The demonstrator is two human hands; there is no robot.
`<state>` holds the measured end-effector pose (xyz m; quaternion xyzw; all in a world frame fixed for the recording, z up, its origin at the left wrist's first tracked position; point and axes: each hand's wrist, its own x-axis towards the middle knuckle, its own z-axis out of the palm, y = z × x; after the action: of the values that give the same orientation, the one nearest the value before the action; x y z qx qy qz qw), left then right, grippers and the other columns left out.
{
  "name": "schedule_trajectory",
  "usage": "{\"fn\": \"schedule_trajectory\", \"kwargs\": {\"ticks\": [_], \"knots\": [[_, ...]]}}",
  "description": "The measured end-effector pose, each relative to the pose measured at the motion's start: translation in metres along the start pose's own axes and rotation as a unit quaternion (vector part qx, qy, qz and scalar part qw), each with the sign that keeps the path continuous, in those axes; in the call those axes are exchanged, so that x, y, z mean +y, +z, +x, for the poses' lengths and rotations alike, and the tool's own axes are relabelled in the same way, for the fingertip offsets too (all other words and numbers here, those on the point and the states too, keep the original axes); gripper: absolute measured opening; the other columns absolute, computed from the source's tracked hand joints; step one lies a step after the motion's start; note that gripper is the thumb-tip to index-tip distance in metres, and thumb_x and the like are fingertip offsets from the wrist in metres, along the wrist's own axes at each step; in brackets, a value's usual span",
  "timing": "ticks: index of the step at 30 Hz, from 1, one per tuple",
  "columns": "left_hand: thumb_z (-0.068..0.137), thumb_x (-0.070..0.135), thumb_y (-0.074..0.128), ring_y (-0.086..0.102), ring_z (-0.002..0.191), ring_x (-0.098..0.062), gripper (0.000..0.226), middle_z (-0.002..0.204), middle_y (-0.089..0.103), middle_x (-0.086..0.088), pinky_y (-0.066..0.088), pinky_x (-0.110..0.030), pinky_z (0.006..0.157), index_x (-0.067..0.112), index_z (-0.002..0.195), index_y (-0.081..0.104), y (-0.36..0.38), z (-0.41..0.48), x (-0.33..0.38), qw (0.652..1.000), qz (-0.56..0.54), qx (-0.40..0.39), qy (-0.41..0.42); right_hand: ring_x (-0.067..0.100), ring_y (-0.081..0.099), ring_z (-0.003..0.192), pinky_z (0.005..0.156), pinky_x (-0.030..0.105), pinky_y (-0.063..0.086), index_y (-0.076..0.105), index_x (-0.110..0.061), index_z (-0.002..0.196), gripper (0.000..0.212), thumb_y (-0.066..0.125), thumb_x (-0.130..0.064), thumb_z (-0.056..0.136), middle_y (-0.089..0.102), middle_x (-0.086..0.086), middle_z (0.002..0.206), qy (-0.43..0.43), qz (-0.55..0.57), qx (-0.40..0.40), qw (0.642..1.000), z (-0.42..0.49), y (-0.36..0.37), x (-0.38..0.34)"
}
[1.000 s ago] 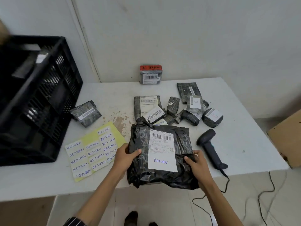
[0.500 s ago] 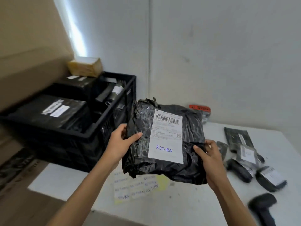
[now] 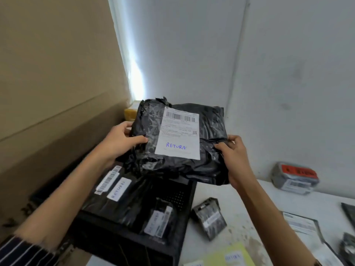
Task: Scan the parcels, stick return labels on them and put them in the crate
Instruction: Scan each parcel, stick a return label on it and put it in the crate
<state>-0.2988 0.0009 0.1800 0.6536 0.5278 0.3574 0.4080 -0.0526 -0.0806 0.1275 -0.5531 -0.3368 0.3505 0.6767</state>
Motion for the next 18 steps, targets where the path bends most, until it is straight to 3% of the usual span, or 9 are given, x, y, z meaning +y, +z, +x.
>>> {"fn": "schedule_trajectory", "kwargs": {"ticks": [4, 7, 9, 12, 16, 18], "knots": [[0.078, 0.01, 0.073, 0.055, 0.078, -0.017, 0.055, 0.088, 0.054, -0.002, 0.044, -0.028, 0.068, 0.019, 0.127, 0.049, -0.052, 0.035, -0.027, 0.997, 0.07, 0.04, -0.017, 0.022, 0.061, 0.087, 0.08, 0.039, 0.052, 0.044, -0.015, 0.094, 0.018, 0.058, -0.007, 0.086, 0.061, 0.015, 0.107, 0.026, -0.011, -0.041, 0.999, 0.007, 0.062, 0.013], [0.081, 0.008, 0.069, 0.055, 0.072, -0.019, 0.049, 0.087, 0.057, -0.008, 0.045, -0.024, 0.064, 0.019, 0.126, 0.052, -0.082, 0.04, -0.054, 0.991, 0.125, 0.05, -0.025, 0.026, 0.059, 0.102, 0.091, 0.047, 0.05, 0.044, -0.023, 0.09, 0.022, 0.063, -0.015, 0.083, 0.056, 0.014, 0.117, 0.06, -0.054, -0.066, 0.995, -0.001, 0.101, 0.032], [0.082, 0.009, 0.068, 0.056, 0.085, -0.025, 0.044, 0.101, 0.06, -0.016, 0.043, -0.023, 0.074, 0.017, 0.123, 0.056, -0.096, 0.037, -0.07, 0.979, 0.192, 0.056, -0.03, 0.026, 0.057, 0.094, 0.08, 0.043, 0.05, 0.043, -0.021, 0.093, 0.019, 0.06, -0.014, 0.087, 0.053, 0.013, 0.116, 0.095, -0.064, -0.087, 0.99, -0.012, 0.122, 0.044], [0.082, 0.013, 0.067, 0.053, 0.116, -0.028, 0.047, 0.124, 0.058, -0.017, 0.039, -0.03, 0.093, 0.012, 0.127, 0.055, -0.11, 0.029, -0.086, 0.953, 0.298, 0.043, -0.04, 0.02, 0.042, 0.075, 0.061, 0.033, 0.036, 0.039, -0.011, 0.104, 0.02, 0.054, -0.009, 0.091, 0.045, 0.01, 0.099, 0.135, -0.06, -0.1, 0.984, -0.035, 0.142, 0.06], [0.084, 0.016, 0.064, 0.049, 0.122, -0.03, 0.054, 0.133, 0.053, -0.016, 0.037, -0.03, 0.098, 0.009, 0.135, 0.046, -0.113, 0.015, -0.095, 0.915, 0.399, 0.013, -0.062, 0.014, 0.033, 0.063, 0.055, 0.026, 0.03, 0.036, -0.012, 0.095, 0.02, 0.054, -0.005, 0.091, 0.038, 0.001, 0.082, 0.139, -0.104, -0.129, 0.976, -0.059, 0.148, 0.074], [0.086, 0.02, 0.062, 0.046, 0.123, -0.036, 0.057, 0.132, 0.048, -0.021, 0.037, -0.035, 0.102, 0.009, 0.138, 0.042, -0.111, 0.007, -0.099, 0.896, 0.439, 0.018, -0.067, 0.015, 0.035, 0.066, 0.058, 0.026, 0.032, 0.035, -0.014, 0.09, 0.025, 0.06, -0.01, 0.089, 0.037, 0.001, 0.081, 0.095, -0.177, -0.161, 0.966, -0.062, 0.147, 0.078]]}}
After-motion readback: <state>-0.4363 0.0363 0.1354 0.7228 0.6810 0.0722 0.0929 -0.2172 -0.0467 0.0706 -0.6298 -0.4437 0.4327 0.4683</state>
